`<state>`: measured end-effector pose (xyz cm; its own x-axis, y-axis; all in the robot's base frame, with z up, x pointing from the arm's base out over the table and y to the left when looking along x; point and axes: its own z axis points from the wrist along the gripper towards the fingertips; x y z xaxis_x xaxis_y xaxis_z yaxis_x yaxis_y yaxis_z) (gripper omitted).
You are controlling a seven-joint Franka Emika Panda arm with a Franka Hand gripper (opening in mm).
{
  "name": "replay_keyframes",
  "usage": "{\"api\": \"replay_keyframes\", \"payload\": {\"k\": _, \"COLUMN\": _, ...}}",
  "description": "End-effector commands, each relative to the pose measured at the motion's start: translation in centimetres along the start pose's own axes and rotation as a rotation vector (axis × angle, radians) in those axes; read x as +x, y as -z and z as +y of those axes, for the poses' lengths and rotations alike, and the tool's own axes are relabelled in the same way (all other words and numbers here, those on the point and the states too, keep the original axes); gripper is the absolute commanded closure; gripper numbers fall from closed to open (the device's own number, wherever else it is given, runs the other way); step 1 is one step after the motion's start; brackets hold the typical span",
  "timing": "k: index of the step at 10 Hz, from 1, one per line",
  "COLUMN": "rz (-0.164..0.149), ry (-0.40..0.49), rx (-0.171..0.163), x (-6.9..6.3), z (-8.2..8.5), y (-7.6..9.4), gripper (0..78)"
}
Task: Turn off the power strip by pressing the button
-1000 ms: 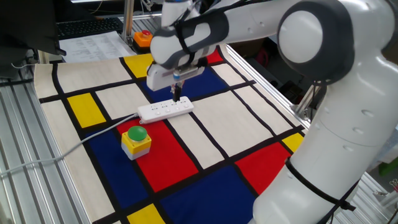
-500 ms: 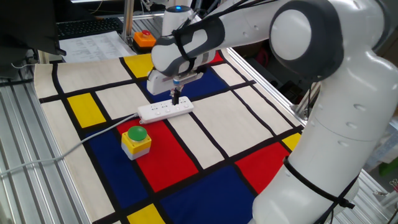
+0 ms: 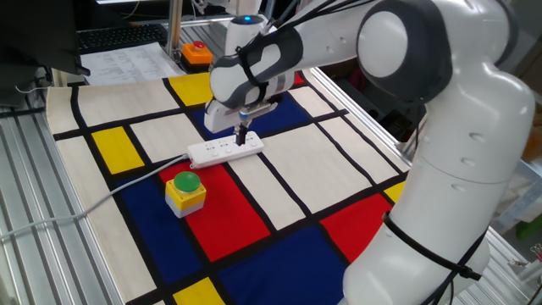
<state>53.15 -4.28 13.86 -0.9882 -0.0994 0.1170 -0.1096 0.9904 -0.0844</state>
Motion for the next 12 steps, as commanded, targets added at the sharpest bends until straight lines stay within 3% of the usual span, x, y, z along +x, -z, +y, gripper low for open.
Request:
{"api": "replay_keyframes", "payload": {"k": 1, "rz": 0.018, "ry": -0.008, "rx": 0.006, "x": -0.9, "z": -0.2, "y": 0.1, "gripper": 77.6}}
{"api": "replay_keyframes", "payload": {"k": 3, "rz": 0.044, "ry": -0.011, "rx": 0.010, "x": -2.1, "z": -0.5, "y": 0.2, "gripper": 77.6}}
{"api": "replay_keyframes", "payload": {"k": 6, "rz": 0.048, "ry": -0.016, "rx": 0.032, "x": -2.8, "z": -0.7, "y": -0.2, "gripper": 77.6}}
{"api": "replay_keyframes", "payload": {"k": 12, "rz": 0.080, "ry": 0.001, "rx": 0.019, "x": -4.6, "z": -2.2, "y": -0.2, "gripper": 77.6}}
